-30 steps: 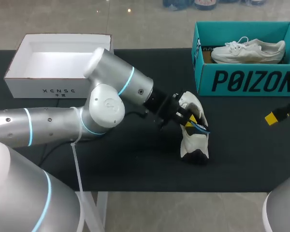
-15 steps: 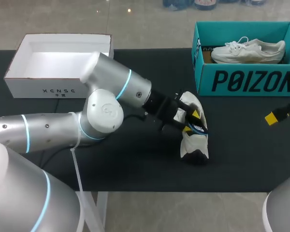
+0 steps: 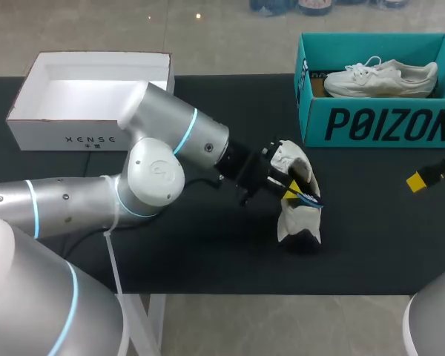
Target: Take the shoe out of the shoebox, open the shoe tongue, remove and reinsert the insole, then place the shoe into the shoebox
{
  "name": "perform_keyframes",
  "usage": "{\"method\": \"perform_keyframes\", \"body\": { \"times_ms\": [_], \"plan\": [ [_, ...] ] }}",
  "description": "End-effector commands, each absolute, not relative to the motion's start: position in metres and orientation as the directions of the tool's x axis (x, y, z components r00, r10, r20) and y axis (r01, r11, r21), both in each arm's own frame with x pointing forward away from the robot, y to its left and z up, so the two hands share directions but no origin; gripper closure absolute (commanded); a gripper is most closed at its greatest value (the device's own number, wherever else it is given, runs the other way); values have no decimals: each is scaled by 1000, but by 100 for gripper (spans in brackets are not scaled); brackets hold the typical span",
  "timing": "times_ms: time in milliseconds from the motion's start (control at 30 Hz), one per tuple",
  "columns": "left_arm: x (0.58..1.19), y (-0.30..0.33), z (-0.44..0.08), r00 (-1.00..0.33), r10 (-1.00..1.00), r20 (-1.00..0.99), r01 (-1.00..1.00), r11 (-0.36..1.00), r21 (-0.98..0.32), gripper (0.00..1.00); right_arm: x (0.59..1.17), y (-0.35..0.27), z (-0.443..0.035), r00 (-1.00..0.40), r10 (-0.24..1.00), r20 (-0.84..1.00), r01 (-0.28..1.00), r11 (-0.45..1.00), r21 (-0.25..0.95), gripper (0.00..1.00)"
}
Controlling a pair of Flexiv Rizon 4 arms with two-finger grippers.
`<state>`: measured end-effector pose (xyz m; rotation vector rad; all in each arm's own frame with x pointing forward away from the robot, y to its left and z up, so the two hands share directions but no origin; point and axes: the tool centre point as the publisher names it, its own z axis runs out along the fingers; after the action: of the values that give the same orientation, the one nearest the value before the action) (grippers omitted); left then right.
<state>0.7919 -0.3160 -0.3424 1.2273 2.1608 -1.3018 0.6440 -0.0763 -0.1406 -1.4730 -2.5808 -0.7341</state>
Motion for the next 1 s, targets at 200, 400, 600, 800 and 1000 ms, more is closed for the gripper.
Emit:
{"method": "perform_keyframes", "body": {
  "times_ms": [200,400,600,800,1000],
  "plan": [
    [814,-316,-350,-537,575,-618,828,220,-515,100,648,-75,-141,-533,791,300,832,424,358,0],
    [823,-312,-355,-528,609,-592,833,233,-503,100,648,-75,-141,-533,791,300,832,424,358,0],
    [811,-323,-365,-534,624,-570,817,210,-536,89,648,-75,-141,-533,791,300,832,424,358,0],
    [802,-314,-363,-552,618,-560,807,225,-546,0,648,-75,-141,-533,791,300,832,424,358,0],
    [801,-302,-344,-550,612,-568,815,246,-524,0,648,-75,-141,-533,791,300,832,424,358,0]
  ]
}}
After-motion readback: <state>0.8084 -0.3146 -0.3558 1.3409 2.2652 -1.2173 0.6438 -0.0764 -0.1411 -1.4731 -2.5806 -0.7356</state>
